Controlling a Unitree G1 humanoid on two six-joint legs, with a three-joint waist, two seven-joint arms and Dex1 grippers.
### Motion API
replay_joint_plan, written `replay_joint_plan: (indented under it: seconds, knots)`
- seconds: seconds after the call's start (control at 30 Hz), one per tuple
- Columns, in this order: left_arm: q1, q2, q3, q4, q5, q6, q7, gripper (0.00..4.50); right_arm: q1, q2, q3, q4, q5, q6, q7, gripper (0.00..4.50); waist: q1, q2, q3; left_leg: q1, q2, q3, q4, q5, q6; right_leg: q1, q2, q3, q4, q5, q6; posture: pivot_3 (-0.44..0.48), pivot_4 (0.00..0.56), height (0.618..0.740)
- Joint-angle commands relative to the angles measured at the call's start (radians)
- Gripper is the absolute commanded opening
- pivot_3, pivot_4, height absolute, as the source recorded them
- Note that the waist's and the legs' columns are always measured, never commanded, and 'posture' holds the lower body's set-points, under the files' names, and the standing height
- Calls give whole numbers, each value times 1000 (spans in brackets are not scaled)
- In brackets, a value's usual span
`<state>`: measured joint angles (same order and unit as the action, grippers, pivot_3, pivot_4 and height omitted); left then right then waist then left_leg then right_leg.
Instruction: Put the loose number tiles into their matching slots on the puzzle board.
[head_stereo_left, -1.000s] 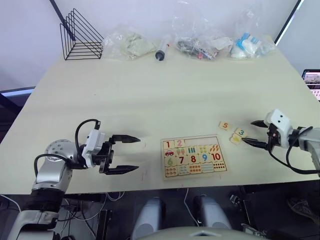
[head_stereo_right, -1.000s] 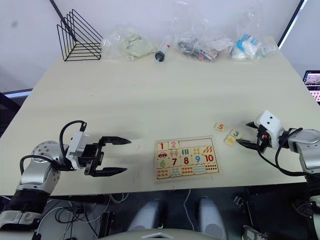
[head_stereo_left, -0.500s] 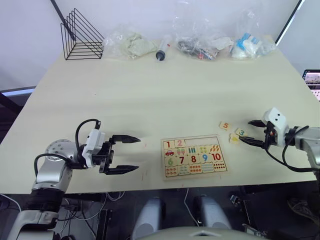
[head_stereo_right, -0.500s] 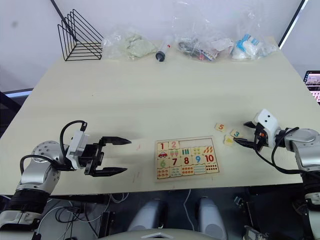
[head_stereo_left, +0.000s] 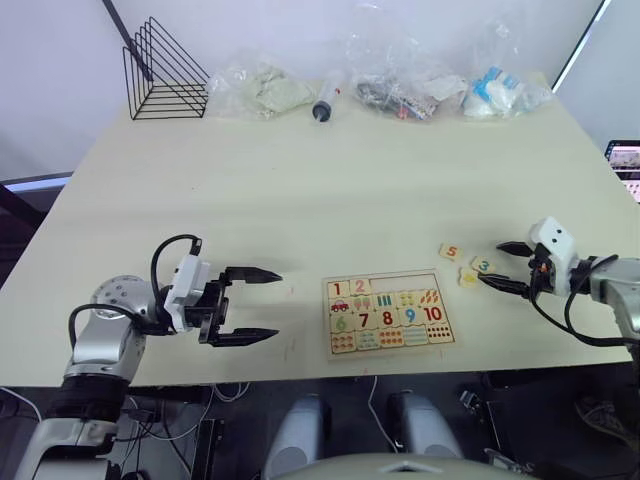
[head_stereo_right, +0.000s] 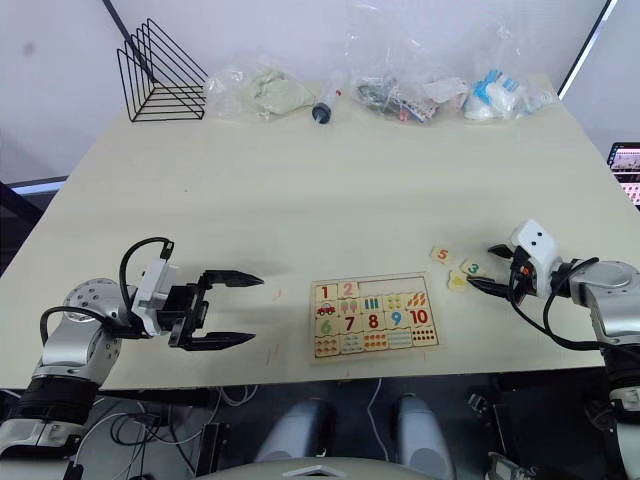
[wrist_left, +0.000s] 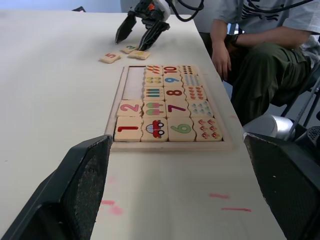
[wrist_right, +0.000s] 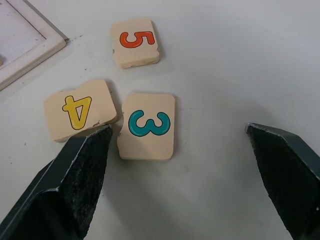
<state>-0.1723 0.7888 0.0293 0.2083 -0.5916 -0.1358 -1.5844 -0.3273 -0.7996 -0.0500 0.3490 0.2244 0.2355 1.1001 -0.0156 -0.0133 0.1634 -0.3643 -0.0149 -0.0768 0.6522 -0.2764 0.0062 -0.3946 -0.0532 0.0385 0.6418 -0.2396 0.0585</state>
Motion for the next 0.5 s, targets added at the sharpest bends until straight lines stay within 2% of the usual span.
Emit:
replay_joint_plan:
  seconds: [0.03, 0.1, 0.2, 0.23, 0.27, 0.3, 0.37, 0.4, 0.43, 0.5]
  knots:
    - [5, 29, -4, 15, -34, -46, -30, 4500, 26, -5, -10, 11, -5, 12, -10, 4464, 1, 0, 0, 0, 0, 0, 0, 0, 0, 0, 0, 0, 0, 0, 0, 0, 150, 740]
    - [3, 33, -11, 23, -40, -54, -30, 4500, 28, -5, -10, 12, -4, 10, -12, 4464, 2, 0, 0, 0, 0, 0, 0, 0, 0, 0, 0, 0, 0, 0, 0, 0, 150, 740]
    - [-1, 39, -21, 30, -48, -63, -30, 4500, 36, -2, -10, 7, -1, 5, -18, 3690, 2, 0, 0, 0, 0, 0, 0, 0, 0, 1, 0, 0, 0, 0, 0, 0, 150, 740]
    - [-3, 41, -25, 33, -50, -65, -30, 4500, 37, 0, -10, 6, 1, 2, -20, 3134, 2, 0, 0, 0, 0, 0, 0, 0, 0, 1, 0, 0, 0, 0, 0, 0, 150, 740]
    - [-5, 43, -28, 36, -52, -69, -30, 4500, 39, 0, -10, 4, 1, -5, -20, 2947, 1, -1, 0, 0, 0, 0, 0, 0, 0, 1, 0, 0, 0, 0, 0, 0, 150, 740]
    - [-7, 45, -32, 38, -54, -71, -30, 4500, 39, 1, -10, 2, 2, -7, -21, 2538, 1, -1, 0, 0, 0, 0, 0, 0, 0, 1, 0, 0, 0, 0, 0, 0, 150, 740]
    - [-9, 48, -37, 41, -57, -75, -30, 4500, 42, 2, -10, 0, 5, -11, -21, 1414, 1, -1, -1, 0, 0, 0, 0, 0, 0, 1, 0, 0, 0, 0, 0, 0, 150, 740]
    - [-10, 49, -39, 42, -59, -77, -30, 4500, 43, 2, -10, -1, 6, -13, -21, 1099, 0, -1, -1, 0, 0, 0, 0, 0, 0, 1, 0, 0, 0, 0, 0, 0, 150, 740]
    - [-11, 49, -40, 44, -60, -78, -30, 4500, 44, 2, -10, -2, 8, -14, -22, 870, 1, -1, -1, 0, 0, 0, 0, 0, 0, 1, 0, 0, 0, 0, 0, 0, 150, 740]
    - [-13, 49, -42, 47, -60, -82, -30, 4500, 46, 1, -9, -2, 8, -24, -19, 874, 1, -1, -1, 0, 0, 0, 0, 0, 0, 1, 0, 0, 0, 0, 0, 0, 150, 740]
